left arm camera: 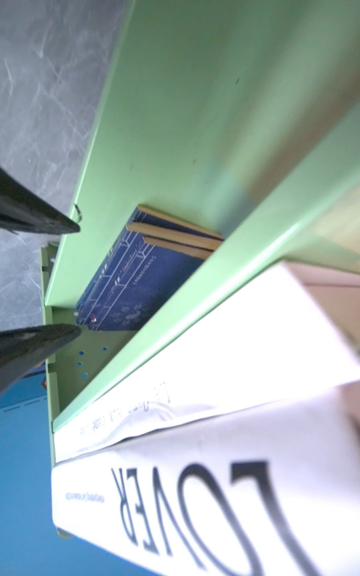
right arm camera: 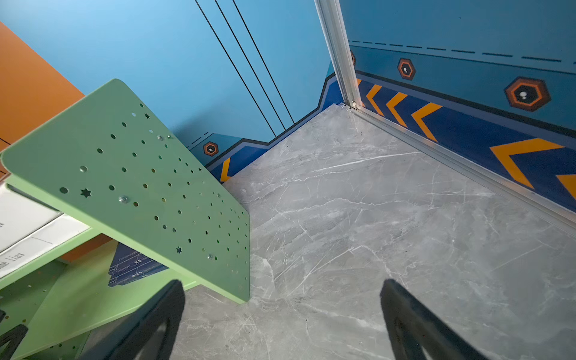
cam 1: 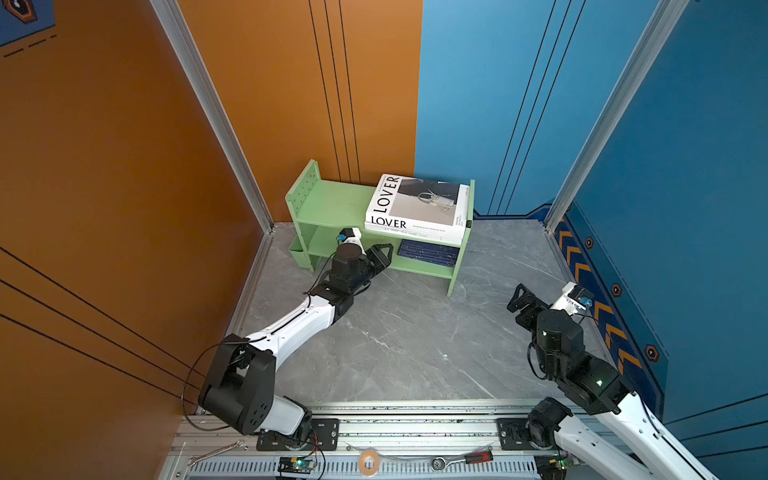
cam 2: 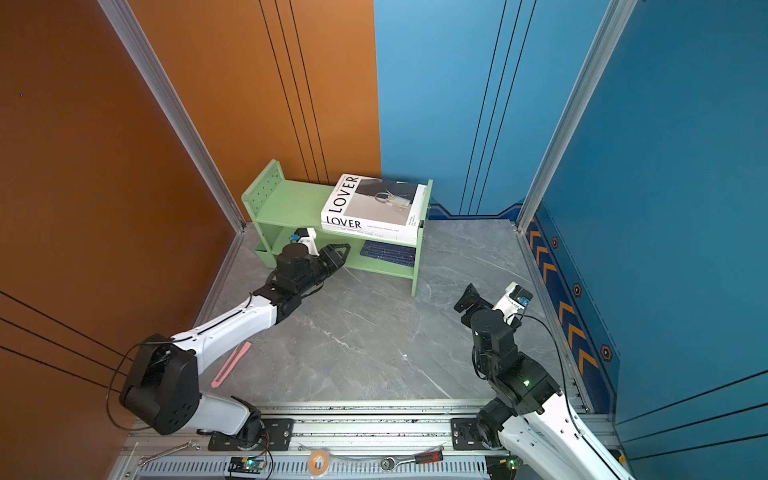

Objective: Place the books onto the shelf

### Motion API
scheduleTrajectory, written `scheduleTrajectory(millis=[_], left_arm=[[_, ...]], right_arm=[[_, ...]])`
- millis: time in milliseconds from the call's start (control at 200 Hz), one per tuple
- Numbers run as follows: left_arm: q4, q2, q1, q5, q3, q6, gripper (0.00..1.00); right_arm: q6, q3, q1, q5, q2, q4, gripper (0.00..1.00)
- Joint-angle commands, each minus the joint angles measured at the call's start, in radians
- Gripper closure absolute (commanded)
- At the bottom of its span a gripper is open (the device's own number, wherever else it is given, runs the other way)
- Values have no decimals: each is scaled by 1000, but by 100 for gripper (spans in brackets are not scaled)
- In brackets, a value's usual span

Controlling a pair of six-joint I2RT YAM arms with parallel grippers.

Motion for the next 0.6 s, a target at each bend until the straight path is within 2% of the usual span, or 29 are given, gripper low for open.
scheduleTrajectory(millis=[0,115,416,596], left_arm=[[-152,44,70,220,33,188,51],[-68,95,103,323,28,225,51],[93,132,99,319,1,227,50],[80,132,65,314,-8,381,49]], right_arm=[[23,9,-4,18,14,-22,0],[24,21,-1,16,18,-31,0],[39,30,1,28,1,-73,0],[43,30,0,31,7,-78,0]])
